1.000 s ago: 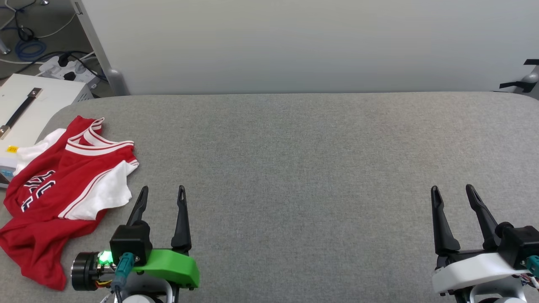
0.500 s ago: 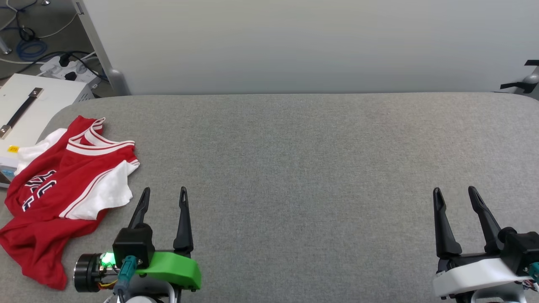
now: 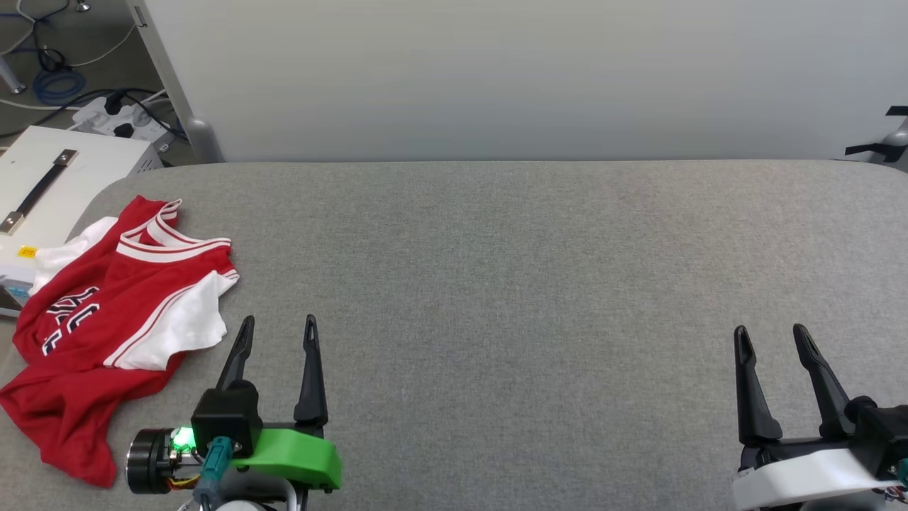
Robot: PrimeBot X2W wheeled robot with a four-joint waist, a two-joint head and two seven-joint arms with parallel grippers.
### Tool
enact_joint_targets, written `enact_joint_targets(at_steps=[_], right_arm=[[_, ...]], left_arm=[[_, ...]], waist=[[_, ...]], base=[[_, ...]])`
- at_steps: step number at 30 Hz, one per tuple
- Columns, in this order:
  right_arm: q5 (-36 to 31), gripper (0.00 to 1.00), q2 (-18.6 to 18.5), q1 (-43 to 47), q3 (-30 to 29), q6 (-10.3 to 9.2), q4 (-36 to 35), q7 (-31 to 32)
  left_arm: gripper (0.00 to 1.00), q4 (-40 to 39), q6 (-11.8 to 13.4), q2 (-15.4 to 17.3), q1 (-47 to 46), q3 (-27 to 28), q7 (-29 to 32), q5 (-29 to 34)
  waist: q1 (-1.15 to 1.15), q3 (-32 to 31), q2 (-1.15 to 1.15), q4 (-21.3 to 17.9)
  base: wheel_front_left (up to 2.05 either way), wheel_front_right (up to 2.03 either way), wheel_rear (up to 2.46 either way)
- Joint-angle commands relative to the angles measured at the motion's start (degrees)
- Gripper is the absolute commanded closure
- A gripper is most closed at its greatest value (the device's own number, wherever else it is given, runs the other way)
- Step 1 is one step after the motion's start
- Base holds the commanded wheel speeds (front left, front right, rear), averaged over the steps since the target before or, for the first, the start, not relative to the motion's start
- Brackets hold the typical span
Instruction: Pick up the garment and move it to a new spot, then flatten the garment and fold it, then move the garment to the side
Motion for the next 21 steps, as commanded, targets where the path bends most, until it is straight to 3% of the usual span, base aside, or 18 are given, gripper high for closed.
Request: enact_joint_targets(at_steps=[1,21], right_arm=[[0.69,0.0,-0.08,0.78,-0.14,-0.03,-0.56,-0.67],[2.12,0.0,-0.09,2.19,-0.29,-0.03,-1.33,-3.03]], left_arm=[[0.0,0.03,0.07,-0.22,0.66,-0.21,-0.66,-0.41],[0.0,1.33,0.03,-0.26,1.13,-0.99,-3.05,-1.3]], waist=[[0.0,-0.02,0.0,0.03],[0.0,0.09,0.0,0.45]], base=[[0.0,0.0,0.0],[0.0,0.0,0.0]])
